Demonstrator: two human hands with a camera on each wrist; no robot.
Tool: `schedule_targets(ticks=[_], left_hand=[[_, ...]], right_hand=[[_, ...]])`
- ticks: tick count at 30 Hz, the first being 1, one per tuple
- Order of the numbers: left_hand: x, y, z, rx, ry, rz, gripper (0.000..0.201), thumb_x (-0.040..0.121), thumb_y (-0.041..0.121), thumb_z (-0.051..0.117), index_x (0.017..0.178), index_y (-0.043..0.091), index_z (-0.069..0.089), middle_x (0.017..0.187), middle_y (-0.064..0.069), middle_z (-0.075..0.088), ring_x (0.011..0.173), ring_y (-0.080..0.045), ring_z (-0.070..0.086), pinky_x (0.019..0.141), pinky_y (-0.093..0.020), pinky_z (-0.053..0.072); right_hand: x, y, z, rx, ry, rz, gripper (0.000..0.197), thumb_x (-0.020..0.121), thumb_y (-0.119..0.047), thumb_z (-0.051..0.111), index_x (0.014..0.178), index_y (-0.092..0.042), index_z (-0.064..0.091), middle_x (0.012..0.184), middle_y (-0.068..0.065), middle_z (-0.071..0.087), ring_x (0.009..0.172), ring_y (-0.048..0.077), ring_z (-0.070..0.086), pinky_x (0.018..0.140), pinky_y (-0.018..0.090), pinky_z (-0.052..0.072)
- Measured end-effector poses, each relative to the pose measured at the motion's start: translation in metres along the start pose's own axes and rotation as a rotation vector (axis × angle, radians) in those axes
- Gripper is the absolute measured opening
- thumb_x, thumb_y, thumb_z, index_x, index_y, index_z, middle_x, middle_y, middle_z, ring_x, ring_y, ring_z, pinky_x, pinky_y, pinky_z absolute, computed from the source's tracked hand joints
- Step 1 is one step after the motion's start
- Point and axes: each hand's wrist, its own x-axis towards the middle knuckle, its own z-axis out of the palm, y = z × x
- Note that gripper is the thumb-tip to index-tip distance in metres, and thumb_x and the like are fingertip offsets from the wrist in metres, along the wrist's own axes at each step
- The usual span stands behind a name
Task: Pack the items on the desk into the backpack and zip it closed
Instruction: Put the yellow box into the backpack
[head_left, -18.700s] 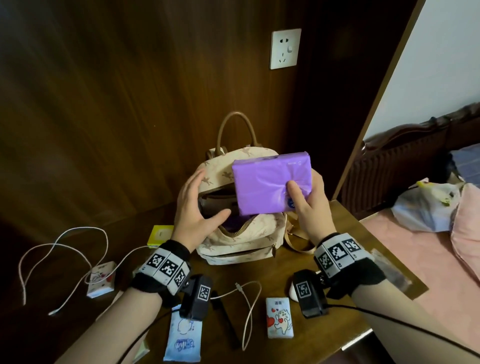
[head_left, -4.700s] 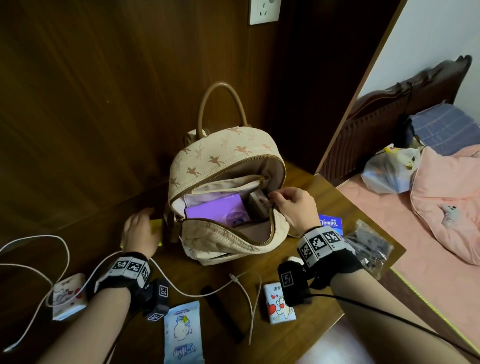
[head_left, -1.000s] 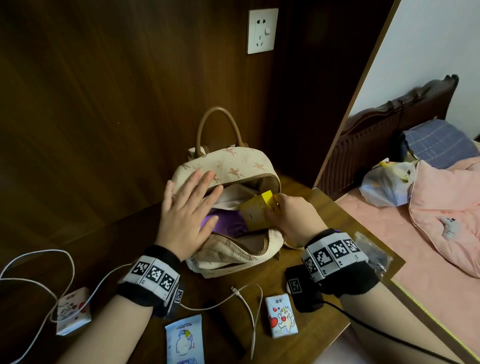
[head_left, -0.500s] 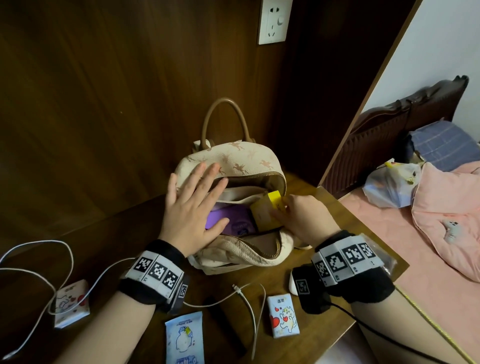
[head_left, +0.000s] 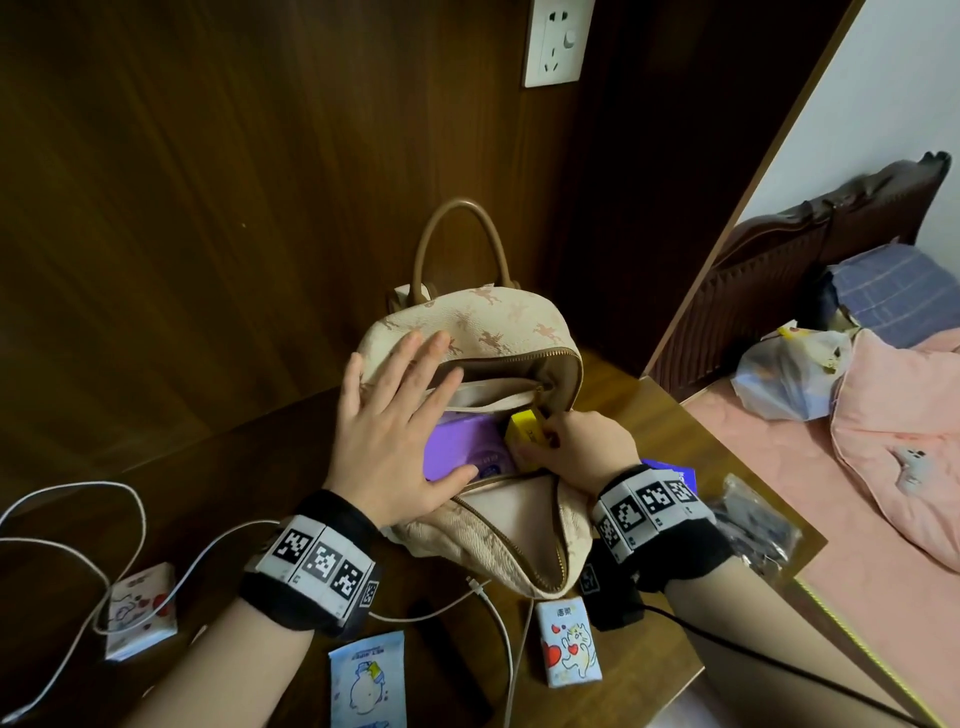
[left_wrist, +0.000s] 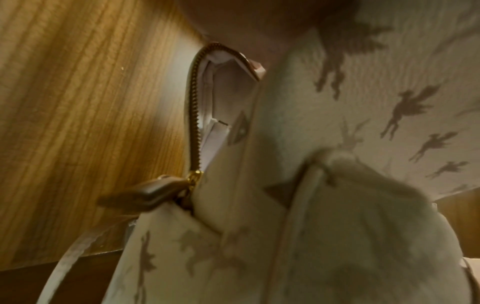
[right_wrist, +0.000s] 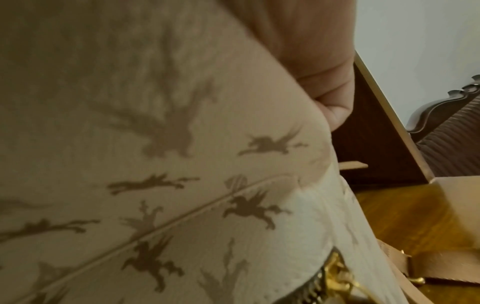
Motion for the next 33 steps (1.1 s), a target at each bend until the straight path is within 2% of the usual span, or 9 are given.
schedule_targets(ticks=[3, 6, 8, 10, 15, 20, 25, 29, 33], left_hand=[[-0.001, 0.0, 0.0, -0.004, 0.004, 0.003, 0.086, 0.07, 0.07, 0.053, 0.14, 0.02, 0.048, 0.159, -0.007, 0.018, 0.147, -0.026, 0.014, 0.11, -0.063, 0.017], [0.0, -0.001, 0.001, -0.006, 0.007, -0.001, 0.085, 0.071, 0.07, 0.052, 0.139, 0.02, 0.048, 0.159, -0.008, 0.02, 0.147, -0.027, 0.016, 0.11, -0.063, 0.017], [0.0, -0.001, 0.002, -0.009, 0.002, -0.004, 0.085, 0.072, 0.07, 0.049, 0.14, 0.019, 0.046, 0.159, -0.008, 0.02, 0.147, -0.027, 0.016, 0.111, -0.063, 0.017], [0.0, -0.001, 0.002, -0.007, -0.01, -0.006, 0.086, 0.073, 0.07, 0.047, 0.142, 0.018, 0.044, 0.159, -0.008, 0.018, 0.147, -0.027, 0.015, 0.111, -0.063, 0.016], [0.0, -0.002, 0.002, -0.004, -0.029, -0.006, 0.083, 0.073, 0.069, 0.047, 0.14, 0.019, 0.048, 0.159, -0.008, 0.018, 0.147, -0.028, 0.015, 0.111, -0.064, 0.015], [0.0, 0.0, 0.001, -0.003, -0.034, -0.002, 0.08, 0.072, 0.069, 0.049, 0.137, 0.022, 0.051, 0.159, -0.008, 0.018, 0.147, -0.028, 0.015, 0.11, -0.065, 0.016], [-0.002, 0.002, 0.001, 0.004, -0.033, 0.0, 0.08, 0.071, 0.069, 0.049, 0.136, 0.022, 0.051, 0.159, -0.008, 0.016, 0.147, -0.029, 0.014, 0.11, -0.065, 0.015], [-0.002, 0.004, 0.001, 0.011, -0.025, 0.009, 0.08, 0.07, 0.068, 0.051, 0.137, 0.023, 0.051, 0.159, -0.008, 0.016, 0.147, -0.029, 0.014, 0.11, -0.065, 0.015], [-0.002, 0.004, 0.002, 0.009, -0.018, 0.017, 0.08, 0.07, 0.068, 0.051, 0.137, 0.023, 0.051, 0.159, -0.009, 0.016, 0.147, -0.03, 0.014, 0.11, -0.065, 0.014]], right_hand=[[0.001, 0.001, 0.003, 0.02, 0.0, -0.007, 0.042, 0.085, -0.06, 0.048, 0.084, -0.022, 0.065, 0.079, 0.002, 0.059, 0.074, 0.023, 0.055, 0.048, 0.024, 0.027], [-0.001, 0.004, 0.0, 0.1, 0.006, -0.005, 0.025, 0.088, -0.041, 0.053, 0.104, -0.031, 0.069, 0.101, 0.001, 0.068, 0.092, 0.023, 0.062, 0.063, 0.025, 0.041], [-0.004, 0.005, -0.003, 0.143, 0.015, -0.002, 0.024, 0.088, -0.03, 0.052, 0.104, -0.032, 0.07, 0.105, 0.002, 0.069, 0.096, 0.025, 0.062, 0.071, 0.028, 0.047], [-0.005, 0.006, -0.004, 0.155, -0.004, -0.002, 0.027, 0.089, -0.024, 0.05, 0.105, -0.034, 0.07, 0.107, 0.001, 0.068, 0.098, 0.025, 0.061, 0.075, 0.029, 0.047], [-0.001, 0.007, -0.006, 0.124, -0.083, -0.016, 0.034, 0.088, -0.023, 0.048, 0.112, -0.04, 0.065, 0.112, -0.002, 0.066, 0.102, 0.023, 0.06, 0.074, 0.026, 0.045], [0.001, 0.001, -0.011, -0.037, -0.211, -0.143, 0.031, 0.091, -0.022, 0.044, 0.113, -0.036, 0.061, 0.108, 0.001, 0.064, 0.101, 0.024, 0.059, 0.069, 0.027, 0.044], [-0.002, 0.002, -0.011, -0.144, -0.266, -0.183, 0.041, 0.093, -0.021, 0.039, 0.126, -0.04, 0.054, 0.129, -0.002, 0.053, 0.116, 0.024, 0.051, 0.088, 0.034, 0.047], [-0.002, 0.0, -0.007, -0.202, -0.24, -0.189, 0.044, 0.094, -0.024, 0.037, 0.131, -0.044, 0.047, 0.149, -0.007, 0.032, 0.127, 0.024, 0.043, 0.098, 0.035, 0.04], [-0.001, 0.004, -0.005, -0.235, -0.248, -0.201, 0.045, 0.095, -0.031, 0.03, 0.137, -0.047, 0.037, 0.155, -0.011, 0.019, 0.139, 0.023, 0.025, 0.107, 0.039, 0.032]])
